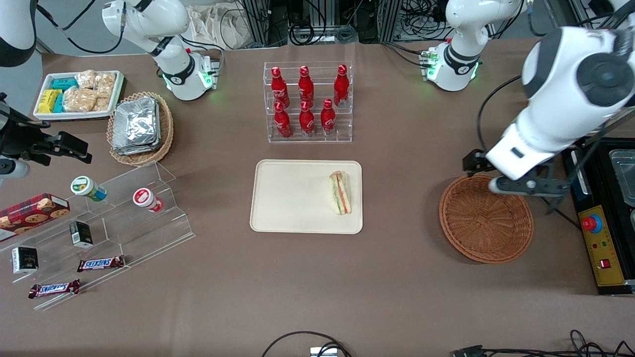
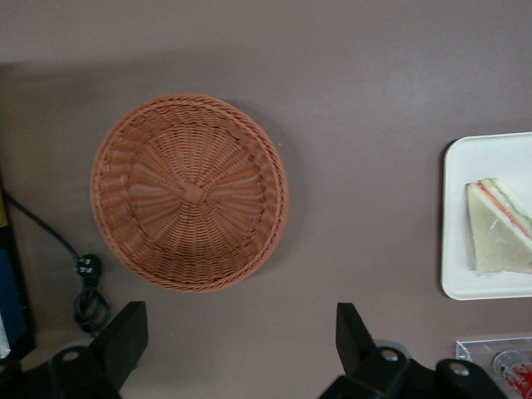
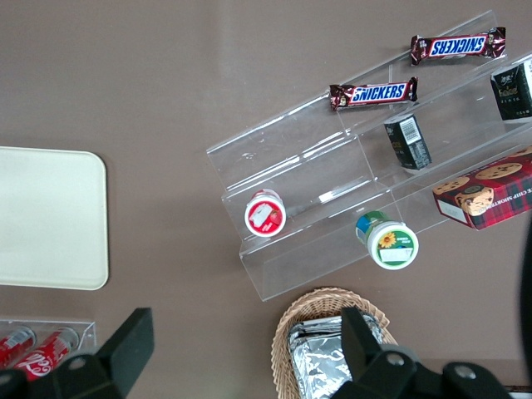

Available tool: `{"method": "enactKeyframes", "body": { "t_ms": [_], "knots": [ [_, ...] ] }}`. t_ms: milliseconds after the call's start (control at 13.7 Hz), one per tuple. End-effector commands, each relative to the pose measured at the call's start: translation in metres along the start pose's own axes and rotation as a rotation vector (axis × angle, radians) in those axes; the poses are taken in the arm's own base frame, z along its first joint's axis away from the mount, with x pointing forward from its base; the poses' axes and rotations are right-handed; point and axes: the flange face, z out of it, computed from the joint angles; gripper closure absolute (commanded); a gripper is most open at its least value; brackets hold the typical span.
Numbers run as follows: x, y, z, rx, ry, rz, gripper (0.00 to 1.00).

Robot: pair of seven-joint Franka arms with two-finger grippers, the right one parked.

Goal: Place sandwich from basket to tray

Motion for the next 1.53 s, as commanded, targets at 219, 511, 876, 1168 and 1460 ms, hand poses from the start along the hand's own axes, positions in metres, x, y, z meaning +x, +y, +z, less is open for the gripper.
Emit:
{"method": "enactKeyframes", "body": {
  "t_ms": [219,511,876,1168,1460],
  "knots": [
    [-0.013,-0.061,-0.009,0.011,-0.007,0.114,0.00],
    [-0.011,-0.074,-0.032,0.009,-0.007,0.088,0.00],
    [-0.019,-0.066,-0.046,0.000,-0.062,0.068,0.00],
    [-0.020,-0.067,-0.047,0.000,-0.069,0.051,0.00],
    [-0.022,-0.072,-0.052,0.005,-0.062,0.029,0.00]
  ]
}}
